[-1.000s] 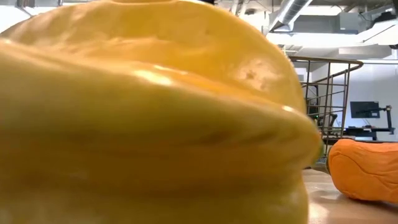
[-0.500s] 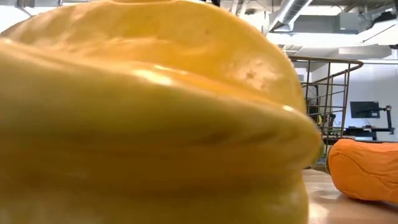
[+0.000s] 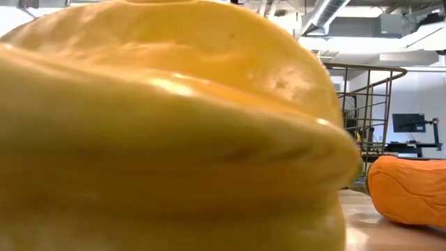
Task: Build produce basket
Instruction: Put the green beans into the gold wire basket
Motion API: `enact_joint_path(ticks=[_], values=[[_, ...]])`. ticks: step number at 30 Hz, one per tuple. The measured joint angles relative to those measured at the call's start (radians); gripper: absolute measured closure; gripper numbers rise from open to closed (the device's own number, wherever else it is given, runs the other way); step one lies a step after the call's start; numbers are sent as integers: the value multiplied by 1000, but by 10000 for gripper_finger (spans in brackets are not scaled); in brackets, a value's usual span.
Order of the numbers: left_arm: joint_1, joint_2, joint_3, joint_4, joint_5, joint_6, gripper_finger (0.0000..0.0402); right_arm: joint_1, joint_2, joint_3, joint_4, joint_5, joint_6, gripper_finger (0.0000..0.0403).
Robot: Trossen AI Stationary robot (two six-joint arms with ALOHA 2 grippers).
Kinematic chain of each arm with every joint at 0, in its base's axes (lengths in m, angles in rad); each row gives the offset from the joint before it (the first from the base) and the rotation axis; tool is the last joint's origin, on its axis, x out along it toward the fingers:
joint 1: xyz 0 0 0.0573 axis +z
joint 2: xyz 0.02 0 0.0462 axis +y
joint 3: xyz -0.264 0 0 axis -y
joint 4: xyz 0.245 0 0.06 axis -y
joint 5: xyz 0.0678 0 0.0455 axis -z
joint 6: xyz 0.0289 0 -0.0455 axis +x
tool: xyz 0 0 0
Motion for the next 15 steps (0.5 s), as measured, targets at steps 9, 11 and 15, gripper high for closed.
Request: enact_joint_path(ticks=[9,11,15], values=[[-1,-13,126,-74,1,-11,401,45,-98,-1,-95,1,-85,284],[-2,-12,130,-77,3,-19,401,61,-132,-1,-110,1,-103,284],[-10,-12,130,-78,0,-41,401,86,-176,0,-110,12,-123,285]])
